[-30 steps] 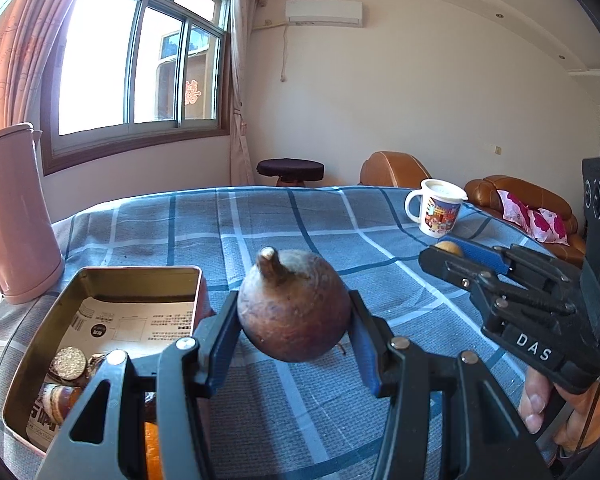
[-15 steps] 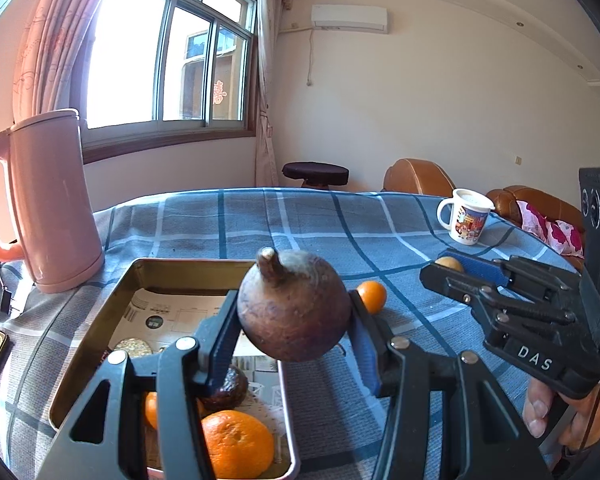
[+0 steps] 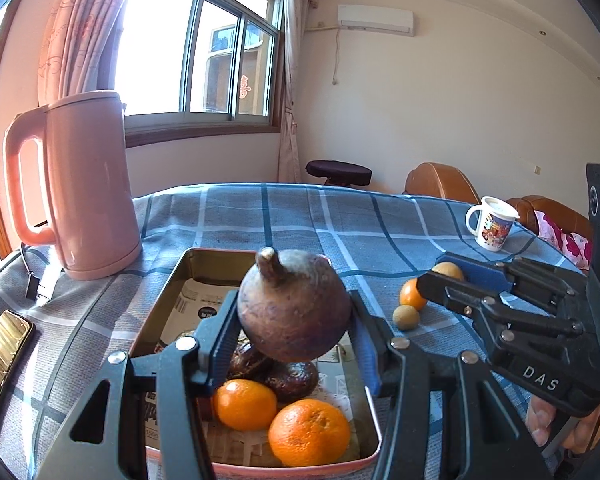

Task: Organize fruits
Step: 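Lower and open the left tool in the tin while the right tool releases the yellow fruit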

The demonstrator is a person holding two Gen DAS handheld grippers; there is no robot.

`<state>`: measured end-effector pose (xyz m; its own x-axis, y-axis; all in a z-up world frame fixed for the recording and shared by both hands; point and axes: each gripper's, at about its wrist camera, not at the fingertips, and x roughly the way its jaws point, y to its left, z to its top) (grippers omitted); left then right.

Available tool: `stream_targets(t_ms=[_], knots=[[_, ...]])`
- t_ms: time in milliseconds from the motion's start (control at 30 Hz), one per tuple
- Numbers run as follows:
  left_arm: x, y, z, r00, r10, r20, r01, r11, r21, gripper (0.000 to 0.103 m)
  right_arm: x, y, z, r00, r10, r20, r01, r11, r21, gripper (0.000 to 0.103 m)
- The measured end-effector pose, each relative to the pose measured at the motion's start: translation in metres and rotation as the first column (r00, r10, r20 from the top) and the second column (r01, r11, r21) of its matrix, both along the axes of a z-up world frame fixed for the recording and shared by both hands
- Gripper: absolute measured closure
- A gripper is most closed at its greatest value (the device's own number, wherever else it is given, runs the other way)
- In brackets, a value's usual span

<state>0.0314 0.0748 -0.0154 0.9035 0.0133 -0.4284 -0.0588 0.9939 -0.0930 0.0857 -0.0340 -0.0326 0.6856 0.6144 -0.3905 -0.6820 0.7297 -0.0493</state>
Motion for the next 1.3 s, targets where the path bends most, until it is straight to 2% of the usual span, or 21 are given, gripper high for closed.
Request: stream_targets(t_ms=[500, 1300], knots=[[0.001, 0.026, -0.001, 0.997, 0.066, -0.026, -0.066, 0.998, 0.005, 0.05, -0.007, 0.038, 0.003, 0.998, 0.07, 0.001, -0.07, 0.997, -0.025, 0.075], [-0.003, 0.054, -0.005, 0.993, 0.101, -0.054, -0.102, 0.995, -0.012, 0.05, -0.013, 0.073, -0.008, 0.992, 0.125, -0.019, -0.126, 0.99, -0.065, 0.075]])
